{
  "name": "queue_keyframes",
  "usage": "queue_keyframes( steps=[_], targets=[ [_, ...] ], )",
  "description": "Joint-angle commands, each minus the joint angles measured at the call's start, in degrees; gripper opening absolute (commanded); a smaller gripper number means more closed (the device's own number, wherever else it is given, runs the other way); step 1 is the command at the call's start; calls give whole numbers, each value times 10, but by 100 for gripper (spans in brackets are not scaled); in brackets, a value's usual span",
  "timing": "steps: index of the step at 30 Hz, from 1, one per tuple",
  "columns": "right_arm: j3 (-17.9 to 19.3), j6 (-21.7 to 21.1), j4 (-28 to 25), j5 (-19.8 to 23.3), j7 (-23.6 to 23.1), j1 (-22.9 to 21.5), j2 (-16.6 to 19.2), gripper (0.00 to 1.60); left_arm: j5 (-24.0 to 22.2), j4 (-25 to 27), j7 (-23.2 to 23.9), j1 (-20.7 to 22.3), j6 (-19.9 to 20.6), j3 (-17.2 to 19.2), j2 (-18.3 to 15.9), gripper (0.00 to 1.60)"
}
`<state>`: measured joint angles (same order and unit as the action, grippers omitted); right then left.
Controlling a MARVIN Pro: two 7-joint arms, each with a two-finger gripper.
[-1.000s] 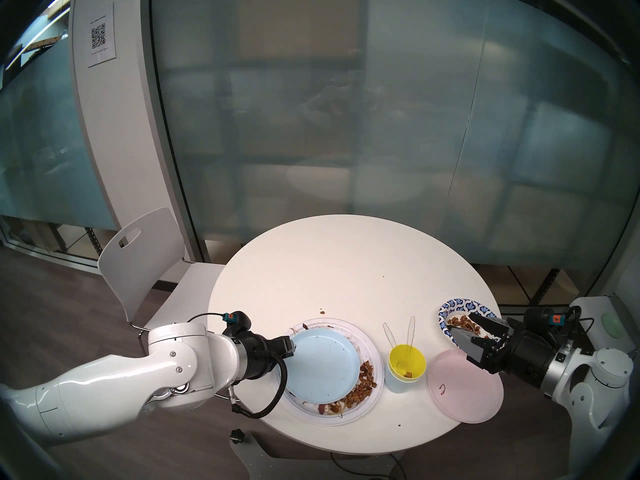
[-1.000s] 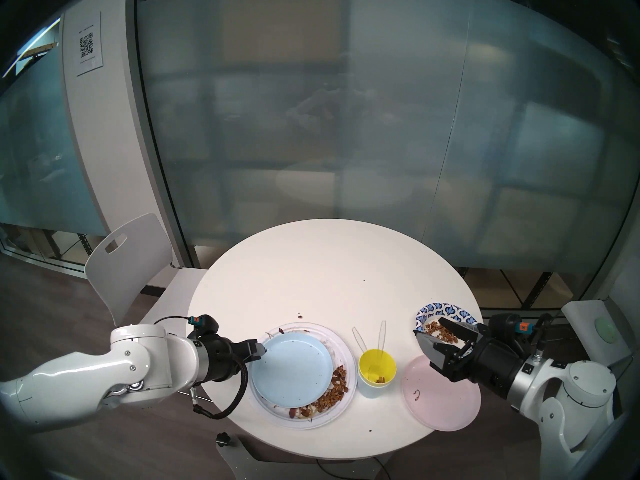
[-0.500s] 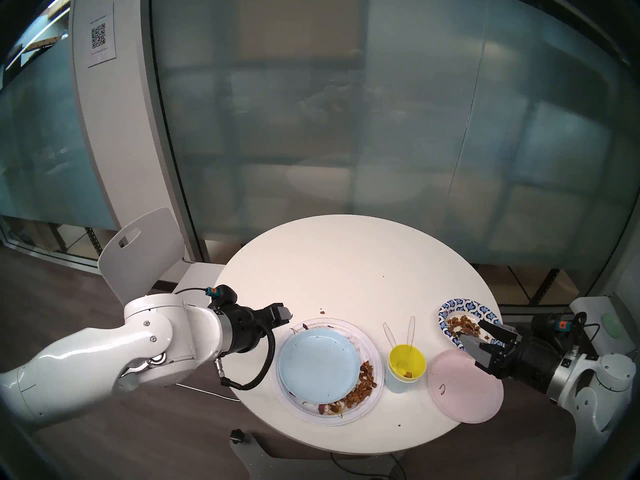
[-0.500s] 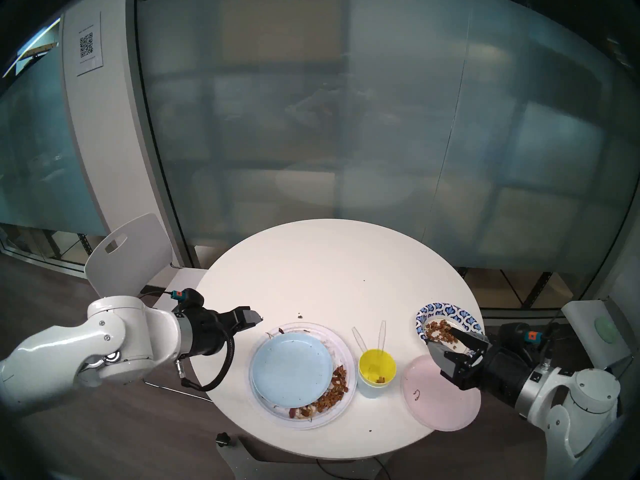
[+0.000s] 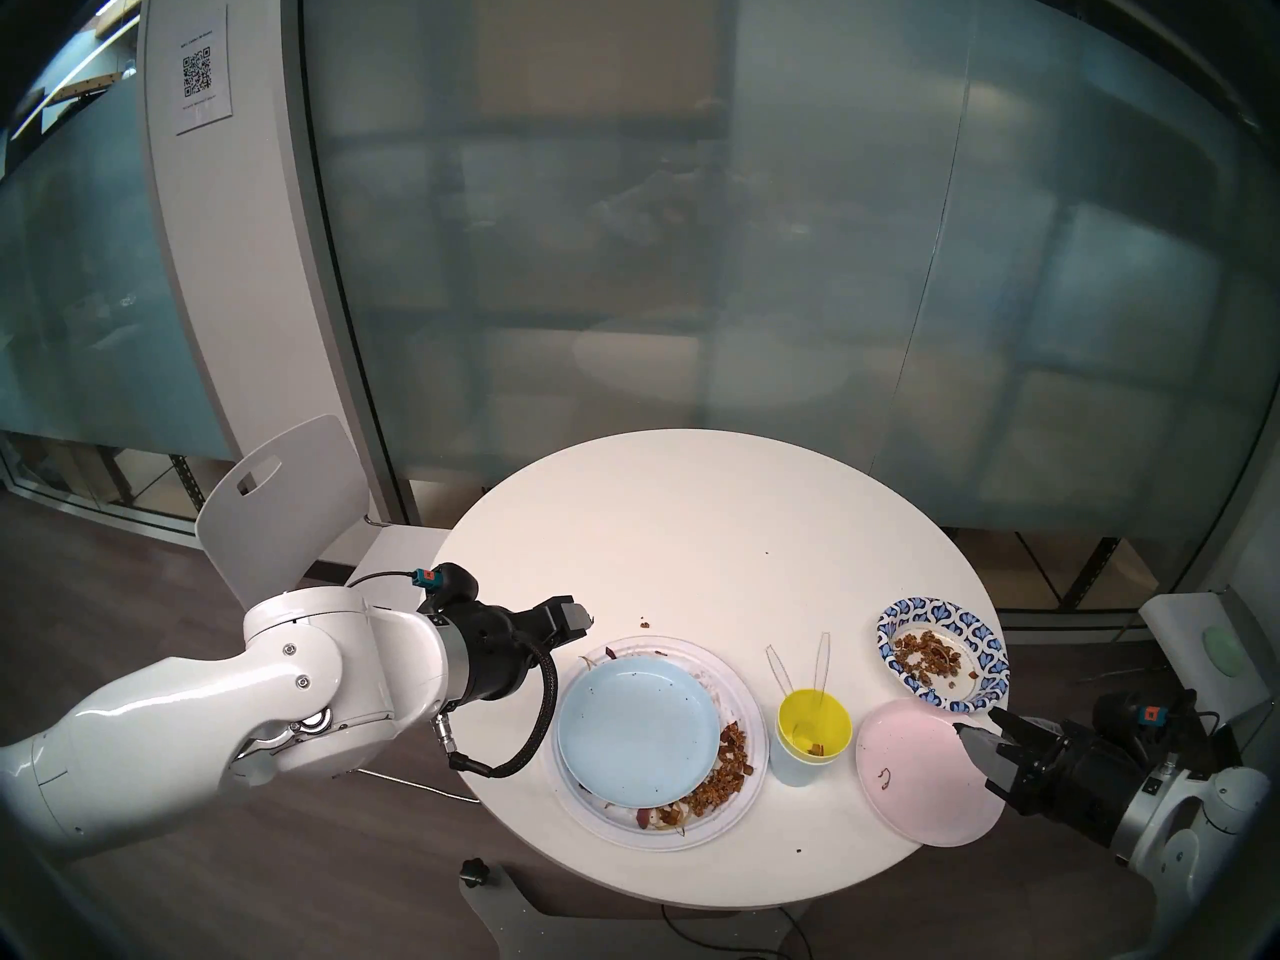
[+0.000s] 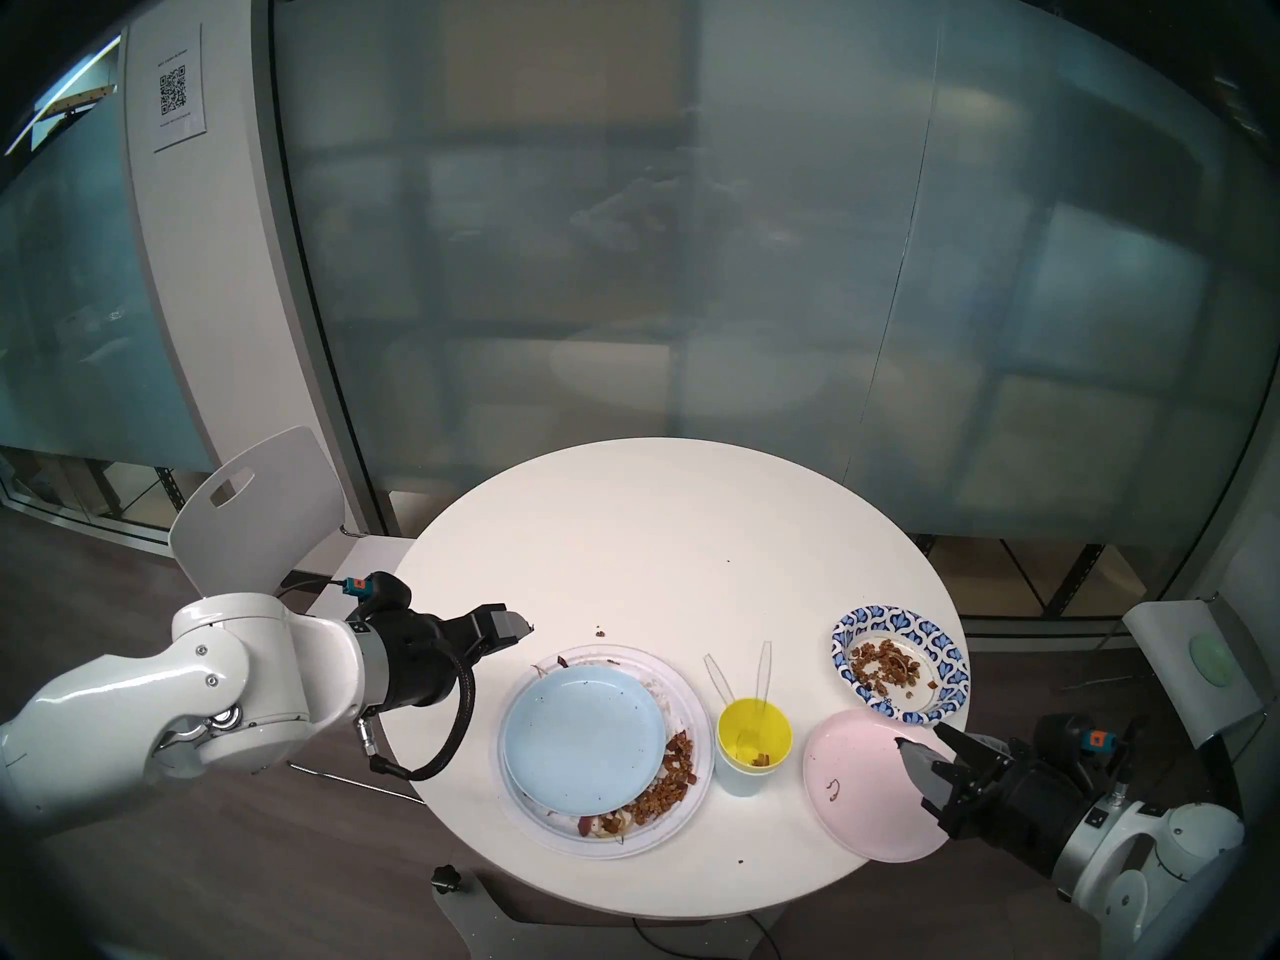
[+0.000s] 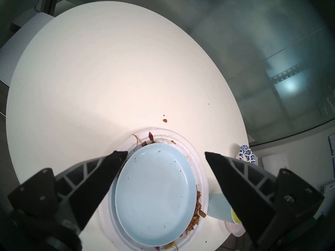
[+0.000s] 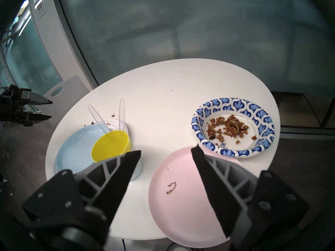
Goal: Stack the plates into one stack
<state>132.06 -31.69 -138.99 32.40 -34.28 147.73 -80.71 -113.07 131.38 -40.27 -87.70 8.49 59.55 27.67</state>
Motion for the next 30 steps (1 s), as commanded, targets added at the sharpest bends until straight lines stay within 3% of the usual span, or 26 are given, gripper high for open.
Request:
queue_keyframes(
  steps=[1,7,10,18,22,30],
  targets=[
    [-1,-15,0,11,19,-46,15,100,-9,-8,5,8,-14,16,6,160],
    [-2,-30,46,35,25,-94,36,97,-14,-14,7,6,-16,19,0,160],
    [0,-36,77,46,30,-112,58,103,-16,-14,8,4,-16,20,-4,160],
    [19,-40,144,110,28,-155,95,107,-19,-19,11,3,-18,19,-11,160],
    [10,-50,178,138,36,-174,124,105,-21,-21,14,3,-21,18,-12,160],
    [-12,-80,244,182,30,-234,131,99,-28,-20,23,-2,-30,22,-22,160]
  ],
)
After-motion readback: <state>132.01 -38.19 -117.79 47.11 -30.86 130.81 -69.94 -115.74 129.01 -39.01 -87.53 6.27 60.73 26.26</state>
